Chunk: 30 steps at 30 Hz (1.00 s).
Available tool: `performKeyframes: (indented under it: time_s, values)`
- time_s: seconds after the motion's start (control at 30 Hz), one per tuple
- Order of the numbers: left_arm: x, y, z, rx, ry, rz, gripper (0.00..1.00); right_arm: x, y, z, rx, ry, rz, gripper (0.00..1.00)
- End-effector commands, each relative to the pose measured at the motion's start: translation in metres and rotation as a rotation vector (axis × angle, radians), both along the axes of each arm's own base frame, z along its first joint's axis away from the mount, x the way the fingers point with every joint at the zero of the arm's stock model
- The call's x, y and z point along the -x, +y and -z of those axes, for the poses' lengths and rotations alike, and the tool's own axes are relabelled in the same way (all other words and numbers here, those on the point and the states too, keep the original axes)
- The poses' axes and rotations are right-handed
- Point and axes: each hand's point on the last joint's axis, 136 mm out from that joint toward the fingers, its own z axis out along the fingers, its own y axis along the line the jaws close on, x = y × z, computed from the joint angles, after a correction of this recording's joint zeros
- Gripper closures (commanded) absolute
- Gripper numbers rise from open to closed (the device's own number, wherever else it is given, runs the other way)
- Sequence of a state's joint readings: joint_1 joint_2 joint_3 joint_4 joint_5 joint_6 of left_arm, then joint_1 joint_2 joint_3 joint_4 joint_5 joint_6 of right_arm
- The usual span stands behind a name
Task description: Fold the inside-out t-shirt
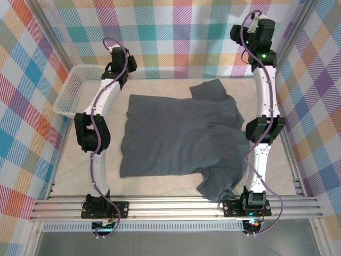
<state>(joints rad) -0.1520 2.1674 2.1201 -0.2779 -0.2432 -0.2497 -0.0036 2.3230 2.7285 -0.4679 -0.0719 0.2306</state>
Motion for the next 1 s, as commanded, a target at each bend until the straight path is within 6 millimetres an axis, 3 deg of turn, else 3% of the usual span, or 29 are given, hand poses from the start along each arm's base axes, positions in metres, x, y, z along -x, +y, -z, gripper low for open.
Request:
performKeyframes:
  time_s: [0.0, 0.07, 0.13, 0.23, 0.3, 0.4, 0.47, 0.53, 0.63, 0.83, 0.97]
  values:
    - [0.044, -0.006, -0.102, 0.099, -0.128, 0.051, 0.37, 0.057, 0.005, -0.043, 0.002, 0.028, -0.053, 0.34]
    - [0.071, -0.023, -0.095, 0.142, -0.069, 0.102, 0.35, 0.08, 0.01, -0.011, 0.0, 0.184, -0.083, 0.28]
    - [0.097, -0.034, -0.076, 0.144, -0.004, 0.11, 0.34, 0.1, 0.002, 0.035, -0.025, 0.361, -0.024, 0.26]
    - [0.136, -0.049, -0.026, 0.159, 0.12, 0.115, 0.35, 0.141, -0.022, 0.114, -0.074, 0.585, 0.127, 0.25]
    - [0.154, -0.056, 0.013, 0.17, 0.214, 0.123, 0.37, 0.167, -0.024, 0.166, -0.153, 0.682, 0.141, 0.29]
    - [0.171, -0.062, 0.07, 0.182, 0.359, 0.12, 0.56, 0.196, -0.009, 0.232, -0.26, 0.828, 0.098, 0.43]
    - [0.174, -0.067, 0.102, 0.195, 0.443, 0.123, 0.78, 0.205, 0.001, 0.273, -0.331, 0.943, 0.088, 0.59]
    - [0.169, -0.078, 0.125, 0.22, 0.494, 0.156, 0.98, 0.203, 0.009, 0.301, -0.385, 1.018, 0.067, 0.76]
    - [0.153, -0.084, 0.153, 0.255, 0.529, 0.126, 1.0, 0.189, 0.003, 0.337, -0.389, 1.076, 0.124, 0.94]
    - [0.143, -0.055, 0.222, 0.25, 0.677, -0.093, 1.0, 0.154, -0.012, 0.378, -0.357, 1.144, 0.226, 0.94]
    - [0.14, -0.04, 0.247, 0.256, 0.685, -0.182, 1.0, 0.135, -0.008, 0.405, -0.326, 1.208, 0.232, 0.91]
